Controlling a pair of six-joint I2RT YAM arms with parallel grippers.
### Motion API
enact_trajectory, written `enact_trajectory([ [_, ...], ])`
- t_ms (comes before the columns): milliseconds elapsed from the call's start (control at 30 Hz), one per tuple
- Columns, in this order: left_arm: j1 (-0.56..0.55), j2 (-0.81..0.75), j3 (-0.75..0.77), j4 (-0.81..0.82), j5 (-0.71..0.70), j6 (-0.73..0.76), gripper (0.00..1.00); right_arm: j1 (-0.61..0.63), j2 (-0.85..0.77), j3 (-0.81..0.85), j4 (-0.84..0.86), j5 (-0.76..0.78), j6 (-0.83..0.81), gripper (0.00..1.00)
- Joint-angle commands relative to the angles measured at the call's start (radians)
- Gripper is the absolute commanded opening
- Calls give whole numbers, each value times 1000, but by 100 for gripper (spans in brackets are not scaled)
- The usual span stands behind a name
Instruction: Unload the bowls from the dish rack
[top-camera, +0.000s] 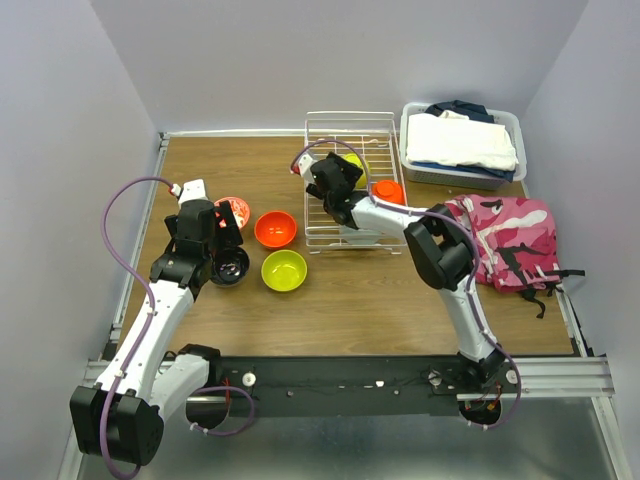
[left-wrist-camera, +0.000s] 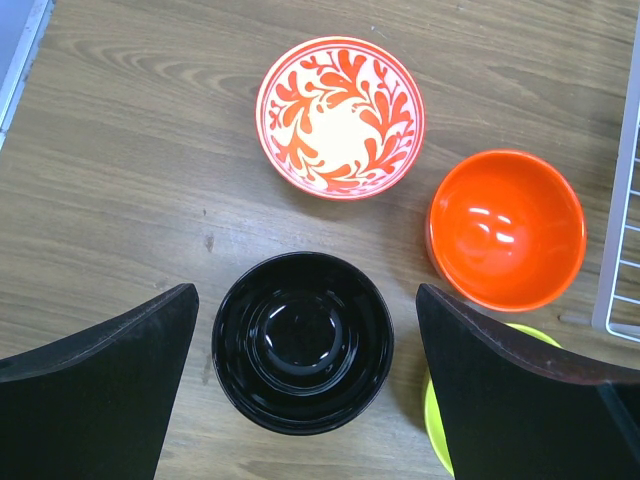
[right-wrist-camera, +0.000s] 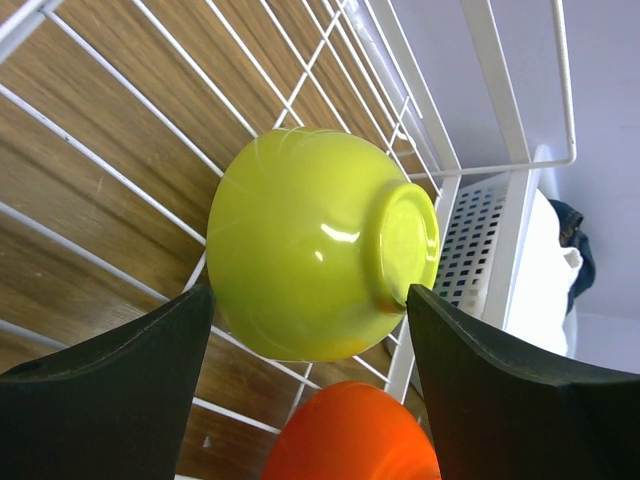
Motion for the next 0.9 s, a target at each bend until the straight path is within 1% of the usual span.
enact_trajectory([
  [0, -3, -8, -10, 19, 7, 13, 99, 30, 91, -48, -102, 24, -35, 87],
  [200, -3, -6, -10, 19, 8, 11, 99, 30, 89, -39, -96, 41, -35, 84],
  [300, -2, -6, -10, 19, 10, 13, 99, 30, 82, -34, -93, 46, -36, 78],
  [333, -3, -6, -10, 19, 8, 13, 99, 30, 73, -33, -91, 47, -36, 74],
  [400, -3, -9, -10, 18, 10, 11, 99, 30, 63, -33, -90, 50, -38, 69],
  [433, -3, -8, -10, 18, 8, 13, 99, 30, 56, -31, -90, 52, -40, 64],
  [500, -3, -9, -10, 18, 7, 13, 99, 30, 33, -34, -90, 55, -43, 60],
  [633, -3, -9, -10, 19, 7, 11, 99, 30, -10, -43, -36, 62, -52, 47],
  [867, -3, -12, -10, 18, 8, 11, 99, 28, -63, -25, -63, 49, -27, 46],
])
